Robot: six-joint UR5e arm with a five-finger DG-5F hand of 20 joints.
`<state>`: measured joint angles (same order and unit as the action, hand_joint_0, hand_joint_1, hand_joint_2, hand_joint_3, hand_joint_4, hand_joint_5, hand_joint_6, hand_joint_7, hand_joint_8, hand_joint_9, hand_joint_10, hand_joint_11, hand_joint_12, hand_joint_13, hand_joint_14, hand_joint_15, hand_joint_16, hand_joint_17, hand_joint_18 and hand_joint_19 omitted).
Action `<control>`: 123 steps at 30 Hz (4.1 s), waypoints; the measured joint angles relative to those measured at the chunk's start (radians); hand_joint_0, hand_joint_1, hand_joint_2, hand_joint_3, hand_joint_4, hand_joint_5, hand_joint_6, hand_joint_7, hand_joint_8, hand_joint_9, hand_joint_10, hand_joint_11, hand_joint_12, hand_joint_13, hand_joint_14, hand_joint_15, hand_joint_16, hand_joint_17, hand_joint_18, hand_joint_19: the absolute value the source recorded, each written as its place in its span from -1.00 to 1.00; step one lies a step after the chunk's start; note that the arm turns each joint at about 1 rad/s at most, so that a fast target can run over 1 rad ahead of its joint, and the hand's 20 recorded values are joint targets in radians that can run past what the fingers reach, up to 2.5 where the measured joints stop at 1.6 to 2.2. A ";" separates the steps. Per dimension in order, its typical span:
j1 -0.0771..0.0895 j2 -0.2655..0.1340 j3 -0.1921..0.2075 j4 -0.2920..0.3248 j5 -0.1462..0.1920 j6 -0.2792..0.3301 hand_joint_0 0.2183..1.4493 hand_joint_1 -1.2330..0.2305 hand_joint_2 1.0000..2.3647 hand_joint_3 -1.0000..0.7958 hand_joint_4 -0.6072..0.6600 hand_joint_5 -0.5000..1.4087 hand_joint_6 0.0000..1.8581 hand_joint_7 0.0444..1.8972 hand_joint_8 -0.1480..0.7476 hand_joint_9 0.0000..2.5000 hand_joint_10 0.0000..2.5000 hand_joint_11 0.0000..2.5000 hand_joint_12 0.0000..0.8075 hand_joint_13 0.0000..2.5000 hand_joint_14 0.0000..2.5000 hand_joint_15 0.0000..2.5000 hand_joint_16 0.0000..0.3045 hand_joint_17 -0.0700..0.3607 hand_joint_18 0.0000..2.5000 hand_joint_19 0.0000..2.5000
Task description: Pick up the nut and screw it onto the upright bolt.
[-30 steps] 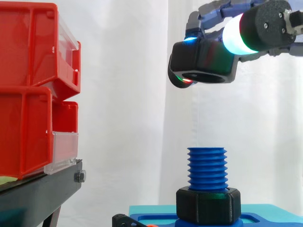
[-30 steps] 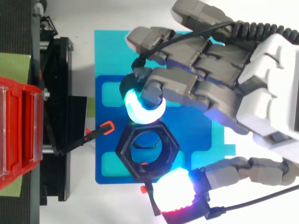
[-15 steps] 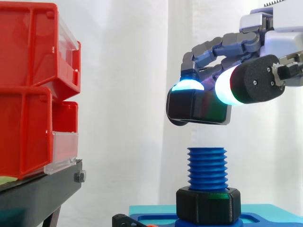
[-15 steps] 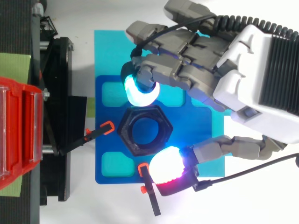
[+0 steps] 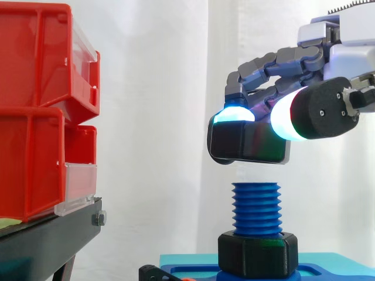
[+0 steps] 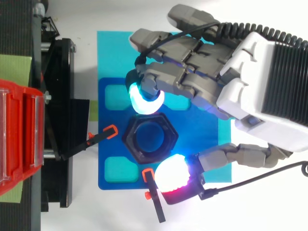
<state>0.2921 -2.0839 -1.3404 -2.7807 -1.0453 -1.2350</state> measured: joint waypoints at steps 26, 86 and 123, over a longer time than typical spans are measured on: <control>-0.004 -0.002 -0.005 -0.015 -0.004 0.000 -0.41 -0.21 -1.00 -0.42 0.37 -0.63 -0.40 0.34 0.01 -0.60 -1.00 -1.00 -0.18 -0.62 -1.00 -0.98 -0.72 -0.23 -0.68 -0.93; 0.001 -0.021 -0.005 -0.004 0.002 -0.001 -0.41 -0.20 -1.00 -0.43 0.37 -0.63 -0.40 0.35 0.02 -0.58 -1.00 -1.00 -0.17 -0.61 -1.00 -0.97 -0.72 -0.23 -0.67 -0.92; 0.001 -0.021 -0.009 -0.006 0.001 -0.001 -0.41 -0.20 -1.00 -0.42 0.36 -0.63 -0.40 0.35 0.02 -0.57 -1.00 -1.00 -0.17 -0.60 -1.00 -0.96 -0.72 -0.23 -0.67 -0.91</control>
<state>0.2932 -2.1048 -1.3498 -2.7864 -1.0442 -1.2364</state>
